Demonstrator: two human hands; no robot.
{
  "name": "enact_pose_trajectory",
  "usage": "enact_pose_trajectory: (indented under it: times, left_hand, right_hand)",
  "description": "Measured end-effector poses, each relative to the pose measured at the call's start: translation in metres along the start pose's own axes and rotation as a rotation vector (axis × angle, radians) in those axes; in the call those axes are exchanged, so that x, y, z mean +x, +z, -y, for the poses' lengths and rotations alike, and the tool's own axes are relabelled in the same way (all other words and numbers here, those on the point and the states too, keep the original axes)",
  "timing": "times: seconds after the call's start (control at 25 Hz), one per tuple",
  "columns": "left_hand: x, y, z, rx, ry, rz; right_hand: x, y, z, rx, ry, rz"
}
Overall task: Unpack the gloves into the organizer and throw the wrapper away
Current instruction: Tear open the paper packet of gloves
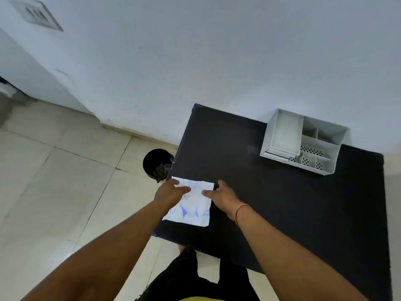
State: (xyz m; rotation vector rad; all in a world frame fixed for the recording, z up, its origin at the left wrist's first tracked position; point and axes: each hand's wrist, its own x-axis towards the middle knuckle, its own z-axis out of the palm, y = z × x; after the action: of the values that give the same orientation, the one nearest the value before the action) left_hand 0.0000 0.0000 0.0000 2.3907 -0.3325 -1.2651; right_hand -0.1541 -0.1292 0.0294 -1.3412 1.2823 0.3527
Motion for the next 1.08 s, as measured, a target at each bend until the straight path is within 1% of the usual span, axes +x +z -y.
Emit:
enact_pose_trajectory:
  times: [0.12,0.24,0.32,0.4,0.44,0.48,0.52,0.56,0.6,0.64,0.68,0.72,0.76,0.8,0.84,0.88,0.92,0.96,1.0,1.04,1.08]
  left_hand:
    - [0.004,0.009,0.002,0.077,-0.046,0.006]
    - [0.001,0.013,0.002,0.037,-0.075,0.014]
    - [0.002,0.009,0.001,-0.044,-0.08,-0.015]
    - [0.001,0.005,-0.001,-0.197,-0.14,-0.114]
    - [0.0,0.001,-0.006,-0.319,-0.206,-0.131]
    - [-0.001,-0.003,-0.013,-0.469,-0.282,-0.092]
    - [-0.003,-0.008,-0.019,-0.604,-0.357,0.0]
    - [-0.007,-0.014,-0.027,-0.719,-0.409,0.137]
    - [-0.009,-0.019,-0.034,-0.813,-0.42,0.283]
    - [-0.014,-0.024,-0.043,-0.895,-0.399,0.395]
    - [-0.018,-0.029,-0.049,-0.978,-0.352,0.469]
    - [-0.021,-0.033,-0.057,-1.039,-0.296,0.501]
    - [-0.023,-0.035,-0.064,-1.066,-0.255,0.508]
    - [-0.025,-0.037,-0.07,-1.064,-0.228,0.496]
    - [-0.03,-0.039,-0.075,-1.041,-0.191,0.495]
    - [-0.033,-0.041,-0.079,-1.004,-0.149,0.494]
    - [-0.036,-0.044,-0.081,-0.969,-0.092,0.501]
    - [-0.039,-0.046,-0.082,-0.936,-0.037,0.5]
    - [-0.04,-0.048,-0.082,-0.907,0.015,0.5]
    - [-0.043,-0.05,-0.082,-0.88,0.061,0.51]
    - [-0.045,-0.051,-0.081,-0.86,0.091,0.518]
  right_hand:
    - [0.023,0.011,-0.011,0.006,0.106,-0.019]
    - [0.036,0.023,-0.017,0.112,0.193,0.091]
    - [0.04,0.025,-0.008,0.104,0.168,0.109]
    - [0.037,0.023,0.004,0.069,0.086,0.097]
    - [0.031,0.019,0.014,0.035,0.018,0.096]
    - [0.022,0.012,0.025,-0.066,-0.079,0.077]
    - [0.011,0.003,0.033,-0.232,-0.218,0.028]
    - [-0.002,-0.005,0.041,-0.436,-0.393,-0.06]
    - [-0.014,-0.012,0.046,-0.631,-0.583,-0.156]
    - [-0.027,-0.017,0.049,-0.795,-0.758,-0.227]
    - [-0.04,-0.021,0.051,-0.915,-0.878,-0.243]
    - [-0.051,-0.024,0.049,-0.999,-0.951,-0.222]
    - [-0.061,-0.026,0.046,-1.029,-0.969,-0.177]
    - [-0.07,-0.029,0.043,-0.995,-0.922,-0.127]
    - [-0.081,-0.032,0.042,-0.879,-0.843,-0.103]
    - [-0.09,-0.035,0.041,-0.722,-0.76,-0.13]
    - [-0.097,-0.036,0.041,-0.587,-0.694,-0.196]
    - [-0.1,-0.035,0.041,-0.52,-0.641,-0.274]
    - [-0.101,-0.035,0.042,-0.512,-0.589,-0.333]
    - [-0.102,-0.033,0.043,-0.528,-0.526,-0.356]
    - [-0.101,-0.033,0.045,-0.516,-0.459,-0.338]
